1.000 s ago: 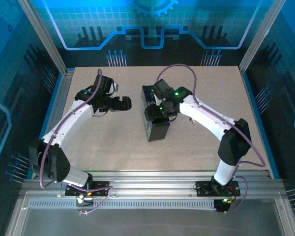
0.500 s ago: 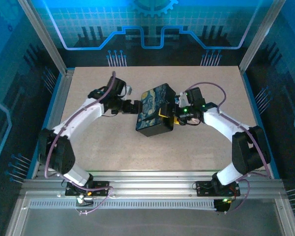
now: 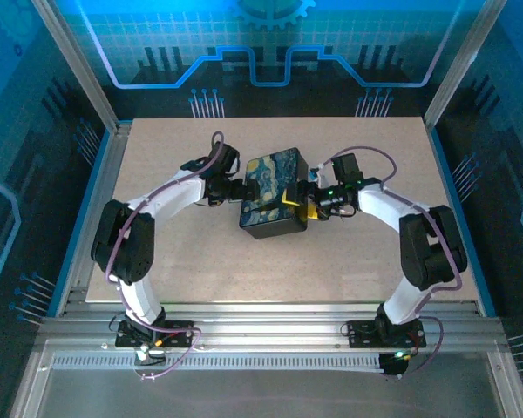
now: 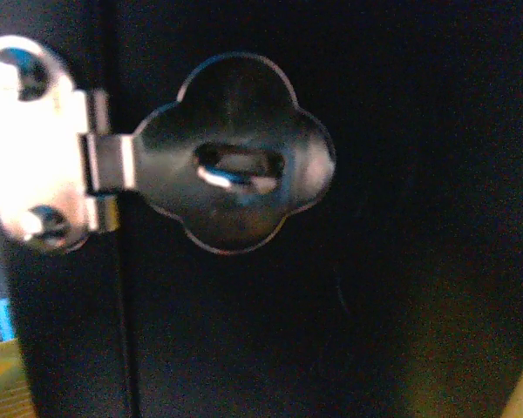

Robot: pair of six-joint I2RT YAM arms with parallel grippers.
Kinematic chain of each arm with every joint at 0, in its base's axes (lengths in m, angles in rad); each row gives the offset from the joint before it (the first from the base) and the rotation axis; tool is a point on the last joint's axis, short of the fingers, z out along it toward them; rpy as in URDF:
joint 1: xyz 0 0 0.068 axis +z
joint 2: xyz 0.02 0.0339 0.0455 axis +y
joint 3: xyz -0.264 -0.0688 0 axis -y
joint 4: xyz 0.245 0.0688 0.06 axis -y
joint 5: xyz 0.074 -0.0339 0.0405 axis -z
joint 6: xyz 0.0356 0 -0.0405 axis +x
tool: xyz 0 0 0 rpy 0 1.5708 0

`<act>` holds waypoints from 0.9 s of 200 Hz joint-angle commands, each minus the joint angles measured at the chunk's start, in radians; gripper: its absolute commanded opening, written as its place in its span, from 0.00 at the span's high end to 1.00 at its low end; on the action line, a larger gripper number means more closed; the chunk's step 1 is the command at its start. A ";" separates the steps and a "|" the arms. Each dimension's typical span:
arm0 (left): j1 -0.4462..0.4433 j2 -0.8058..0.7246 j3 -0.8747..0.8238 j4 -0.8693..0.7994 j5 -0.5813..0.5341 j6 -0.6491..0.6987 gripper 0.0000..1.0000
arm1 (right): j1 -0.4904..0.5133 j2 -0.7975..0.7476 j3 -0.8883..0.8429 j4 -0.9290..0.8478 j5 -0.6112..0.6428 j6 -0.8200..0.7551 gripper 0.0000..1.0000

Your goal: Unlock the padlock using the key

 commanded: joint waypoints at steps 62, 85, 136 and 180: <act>0.004 0.059 -0.068 0.088 -0.067 -0.059 0.01 | -0.031 0.068 0.090 -0.169 0.055 -0.123 0.00; 0.003 0.077 -0.080 0.098 -0.066 -0.068 0.01 | -0.059 0.077 0.063 -0.148 0.028 -0.107 0.00; 0.003 0.100 -0.096 0.110 -0.061 -0.077 0.01 | -0.098 0.083 0.057 -0.137 -0.037 -0.120 0.00; 0.003 0.102 -0.092 0.112 -0.061 -0.081 0.01 | -0.056 0.120 0.099 -0.134 -0.070 -0.120 0.00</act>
